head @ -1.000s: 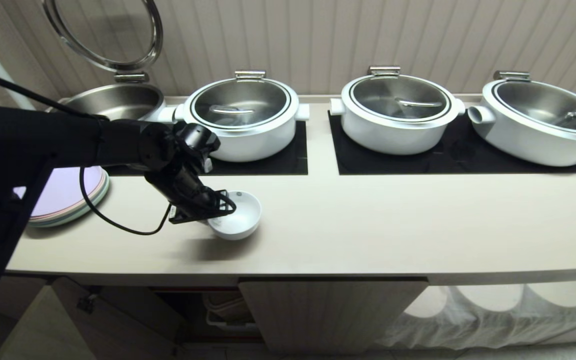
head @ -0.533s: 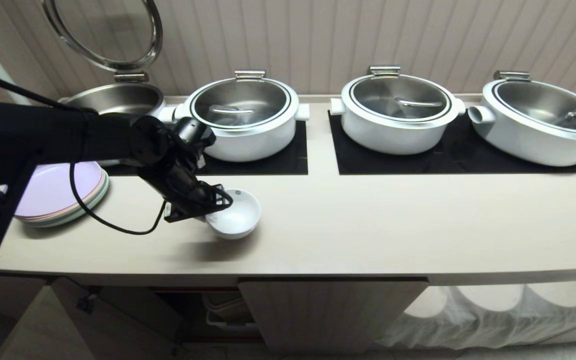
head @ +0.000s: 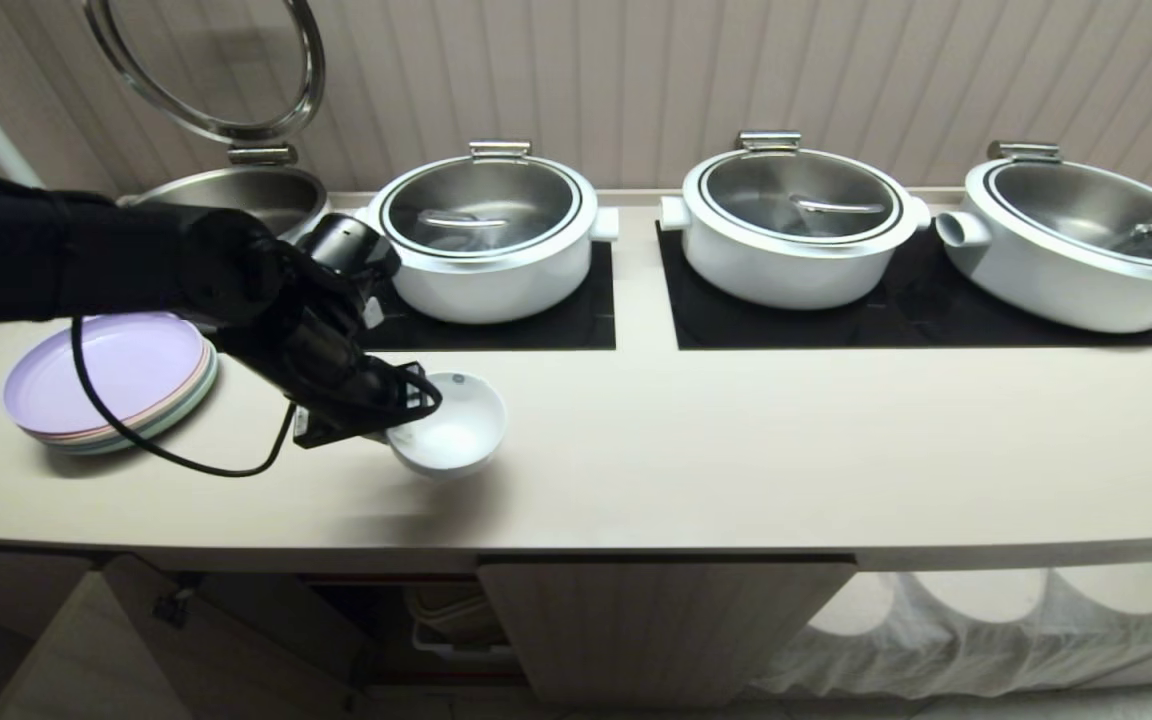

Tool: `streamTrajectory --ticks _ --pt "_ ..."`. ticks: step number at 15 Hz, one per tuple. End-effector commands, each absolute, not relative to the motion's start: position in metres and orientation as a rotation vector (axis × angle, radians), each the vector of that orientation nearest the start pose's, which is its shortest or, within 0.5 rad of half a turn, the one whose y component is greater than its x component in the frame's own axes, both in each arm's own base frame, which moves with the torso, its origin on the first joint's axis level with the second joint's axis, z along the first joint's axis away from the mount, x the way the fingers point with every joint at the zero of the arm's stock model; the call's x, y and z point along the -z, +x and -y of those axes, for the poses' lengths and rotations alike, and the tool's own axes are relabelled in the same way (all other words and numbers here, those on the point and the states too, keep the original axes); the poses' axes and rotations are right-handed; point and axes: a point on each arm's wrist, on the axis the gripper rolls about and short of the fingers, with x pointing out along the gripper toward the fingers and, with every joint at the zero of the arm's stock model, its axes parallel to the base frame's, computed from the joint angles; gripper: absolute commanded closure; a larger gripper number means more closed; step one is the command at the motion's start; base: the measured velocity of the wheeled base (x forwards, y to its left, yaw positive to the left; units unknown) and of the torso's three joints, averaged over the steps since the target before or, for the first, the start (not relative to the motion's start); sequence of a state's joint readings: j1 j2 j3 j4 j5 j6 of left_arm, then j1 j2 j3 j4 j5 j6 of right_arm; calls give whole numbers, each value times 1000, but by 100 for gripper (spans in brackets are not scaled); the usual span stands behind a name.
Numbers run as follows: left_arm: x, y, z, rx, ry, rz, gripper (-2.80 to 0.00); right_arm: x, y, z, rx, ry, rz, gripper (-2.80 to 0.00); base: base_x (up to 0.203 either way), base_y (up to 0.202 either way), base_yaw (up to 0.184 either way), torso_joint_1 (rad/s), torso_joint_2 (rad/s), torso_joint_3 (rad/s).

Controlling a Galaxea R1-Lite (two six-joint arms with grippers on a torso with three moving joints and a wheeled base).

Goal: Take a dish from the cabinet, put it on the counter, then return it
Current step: Pick up the bowl from the table, then put it back into the cabinet

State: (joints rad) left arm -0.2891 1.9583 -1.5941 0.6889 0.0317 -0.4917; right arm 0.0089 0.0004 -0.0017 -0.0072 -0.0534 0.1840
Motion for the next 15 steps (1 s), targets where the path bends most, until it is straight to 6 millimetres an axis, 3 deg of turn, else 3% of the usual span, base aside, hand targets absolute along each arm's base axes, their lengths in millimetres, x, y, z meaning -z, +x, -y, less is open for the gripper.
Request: streamTrajectory --ticks 1,7,15 --pt "-211 318 93 -25 -286 -1049 0 -77 -23 1 44 184 13 0 0 0 0 0 0 0" --pt "-223 271 78 -45 -318 -1045 0 -77 -23 1 44 186 13 0 0 0 0 0 0 0" --pt "-211 178 52 -108 -391 -1076 0 -77 -23 1 44 186 13 0 0 0 0 0 0 0"
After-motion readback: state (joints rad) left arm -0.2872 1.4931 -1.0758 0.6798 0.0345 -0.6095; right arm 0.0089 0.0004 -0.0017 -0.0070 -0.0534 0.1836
